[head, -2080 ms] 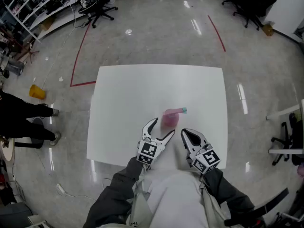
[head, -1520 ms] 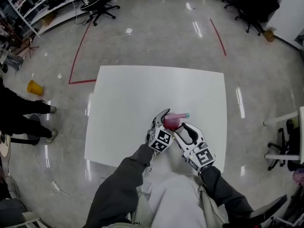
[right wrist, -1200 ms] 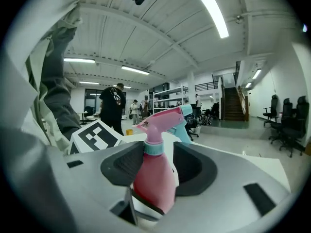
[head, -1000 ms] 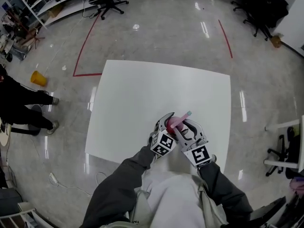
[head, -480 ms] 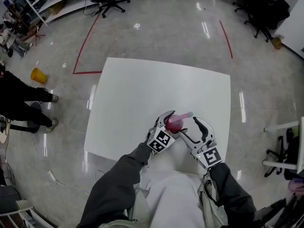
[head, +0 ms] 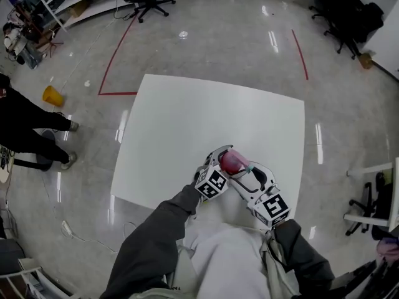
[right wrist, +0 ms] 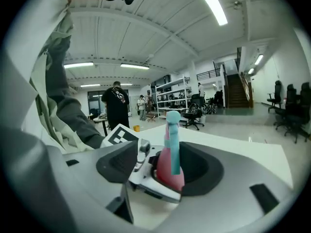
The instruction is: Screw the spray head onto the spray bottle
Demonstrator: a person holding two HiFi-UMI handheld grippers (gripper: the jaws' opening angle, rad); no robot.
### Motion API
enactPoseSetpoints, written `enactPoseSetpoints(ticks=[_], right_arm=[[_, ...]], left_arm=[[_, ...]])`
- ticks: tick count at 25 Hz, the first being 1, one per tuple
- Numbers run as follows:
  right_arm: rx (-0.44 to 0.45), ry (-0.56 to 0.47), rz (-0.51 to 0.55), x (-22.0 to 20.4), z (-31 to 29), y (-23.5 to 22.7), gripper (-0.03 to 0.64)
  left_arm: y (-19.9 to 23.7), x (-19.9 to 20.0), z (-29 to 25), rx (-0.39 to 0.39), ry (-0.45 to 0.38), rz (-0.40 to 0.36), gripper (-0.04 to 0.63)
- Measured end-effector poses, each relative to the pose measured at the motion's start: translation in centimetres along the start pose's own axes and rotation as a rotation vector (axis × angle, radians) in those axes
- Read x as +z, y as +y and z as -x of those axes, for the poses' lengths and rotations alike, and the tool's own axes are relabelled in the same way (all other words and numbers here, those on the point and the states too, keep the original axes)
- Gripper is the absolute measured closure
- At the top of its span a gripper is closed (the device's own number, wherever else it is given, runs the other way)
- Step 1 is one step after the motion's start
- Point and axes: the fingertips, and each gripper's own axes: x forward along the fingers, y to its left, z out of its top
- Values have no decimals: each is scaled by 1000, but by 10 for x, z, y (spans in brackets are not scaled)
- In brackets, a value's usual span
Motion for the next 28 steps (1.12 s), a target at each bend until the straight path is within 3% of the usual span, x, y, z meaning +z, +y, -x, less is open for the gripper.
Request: enactPoseSetpoints(ticks=[4,9,12,15,18,20,23,28], right_arm=[[45,-67,-129,12,-9,29,377],[6,-108,-5,17,22,2,377],[35,-37,177,24,26,-15,376],[158,142,514,25,13,-12,359],[288,220,680,24,3,7,360],[316,220,733,23,1,13,402],[283,172,704,26,0,11,448],[86,183,576,32,1,-9,489]], left_arm=[[-2,0,-2,-5,11,-16,155],[-10,3,-4,-66,2,-35,155],[-22,1,2,-184,10,-100,155],[-40,-2,7,-297,37,-167,155],[-49,-4,8,-334,49,-191,153],[-49,-3,9,-323,40,-183,153],[-44,-2,12,-281,21,-156,153],[-10,-11,20,-77,23,0,152]])
